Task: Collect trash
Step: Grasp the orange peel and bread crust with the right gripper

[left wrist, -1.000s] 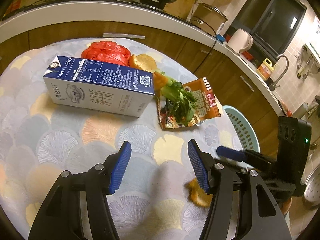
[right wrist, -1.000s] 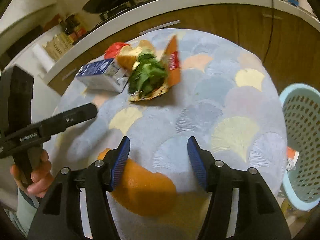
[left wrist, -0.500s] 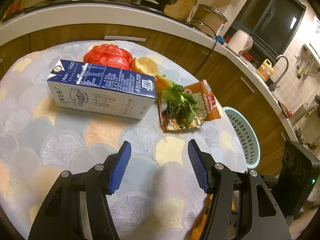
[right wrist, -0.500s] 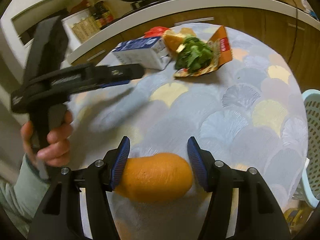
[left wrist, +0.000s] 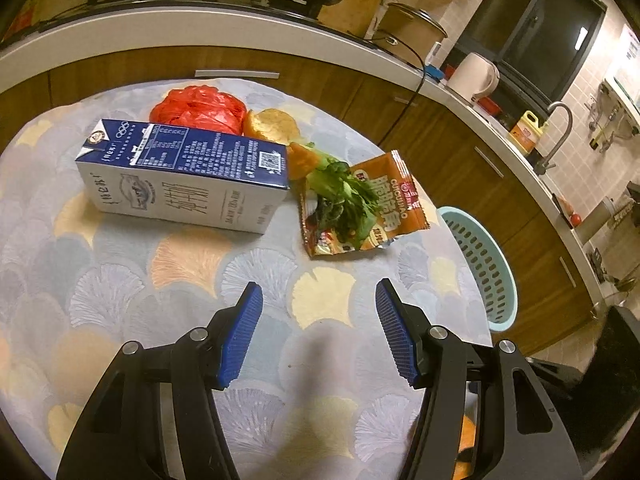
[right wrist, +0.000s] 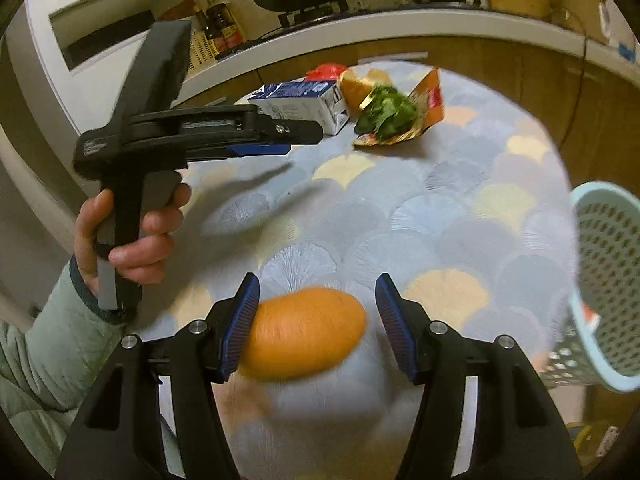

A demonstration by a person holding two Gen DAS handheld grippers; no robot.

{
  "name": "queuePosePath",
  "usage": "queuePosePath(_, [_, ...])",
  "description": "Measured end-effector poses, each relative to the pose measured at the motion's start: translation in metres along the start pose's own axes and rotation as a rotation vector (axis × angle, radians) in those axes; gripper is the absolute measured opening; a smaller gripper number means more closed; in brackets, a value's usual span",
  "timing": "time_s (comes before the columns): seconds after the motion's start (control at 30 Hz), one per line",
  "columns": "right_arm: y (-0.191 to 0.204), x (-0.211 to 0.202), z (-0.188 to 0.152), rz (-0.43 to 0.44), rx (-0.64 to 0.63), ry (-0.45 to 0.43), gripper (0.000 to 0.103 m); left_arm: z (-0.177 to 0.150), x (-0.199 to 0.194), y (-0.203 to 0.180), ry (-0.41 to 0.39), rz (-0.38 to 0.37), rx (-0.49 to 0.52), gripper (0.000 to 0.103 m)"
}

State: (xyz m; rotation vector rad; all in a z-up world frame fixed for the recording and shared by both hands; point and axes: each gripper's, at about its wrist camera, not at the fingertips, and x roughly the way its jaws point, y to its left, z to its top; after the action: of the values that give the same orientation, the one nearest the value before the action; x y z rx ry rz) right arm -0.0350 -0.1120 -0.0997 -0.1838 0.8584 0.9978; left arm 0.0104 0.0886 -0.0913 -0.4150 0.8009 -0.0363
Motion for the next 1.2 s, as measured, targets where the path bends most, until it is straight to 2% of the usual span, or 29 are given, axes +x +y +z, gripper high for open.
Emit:
queuePosePath(0.1, [0.005,-0.011,-0.011,-0.014,0.029,0.015,0.057,-0.001,-0.003,-0.004,-0.007,-0.014,0.005,0.057])
queuePosePath(0.17, [0.007,-0.011,-0.019,-0.003,0.059,0.056,0.058,-0.003,-0.006,-0.006,-0.013,-0.018,0.012,0.057])
queuePosePath(0.23, [0.015,-0.008,-0.024,-0.033,0.047,0.082,0.060,-0.004,-0.008,-0.007,-0.012,-0.031,0.008,0.057])
queuePosePath(0.3, [0.023,-0.001,-0.029,-0.030,0.030,0.100,0.062,-0.006,-0.012,-0.005,-0.015,-0.062,-0.002,0.057])
queuePosePath(0.43, [0.032,0.028,-0.024,0.001,0.050,0.147,0.064,-0.008,-0.019,-0.007,-0.026,-0.072,-0.001,0.057])
queuePosePath(0.5, [0.039,0.038,-0.016,-0.033,0.037,0.127,0.065,-0.008,-0.024,-0.008,-0.037,-0.068,0.002,0.057])
queuePosePath(0.63, [0.045,0.056,0.001,-0.047,0.077,0.114,0.075,-0.005,-0.037,0.004,-0.068,-0.055,-0.025,0.057])
queuePosePath(0.7, [0.047,0.063,0.008,-0.087,0.101,0.103,0.075,-0.004,-0.043,0.013,-0.080,-0.049,-0.039,0.057])
queuePosePath(0.83, [0.057,0.071,0.013,-0.161,0.172,0.067,0.083,-0.004,-0.050,0.027,-0.092,-0.034,-0.059,0.057])
queuePosePath(0.97, [0.065,0.081,0.013,-0.258,0.161,0.049,0.083,-0.003,-0.048,0.034,-0.086,-0.025,-0.071,0.057])
queuePosePath(1.07, [0.077,0.088,0.009,-0.351,0.089,0.050,0.079,-0.002,-0.047,0.040,-0.085,-0.027,-0.083,0.057])
queuePosePath(1.1, [0.079,0.089,0.009,-0.366,0.072,0.043,0.075,-0.002,-0.046,0.040,-0.085,-0.028,-0.086,0.057])
queuePosePath(1.13, [0.080,0.090,0.009,-0.359,0.069,0.038,0.064,-0.002,-0.046,0.041,-0.085,-0.028,-0.086,0.057])
queuePosePath(1.2, [0.080,0.087,0.011,-0.354,0.066,0.028,0.050,-0.002,-0.045,0.040,-0.083,-0.028,-0.080,0.057])
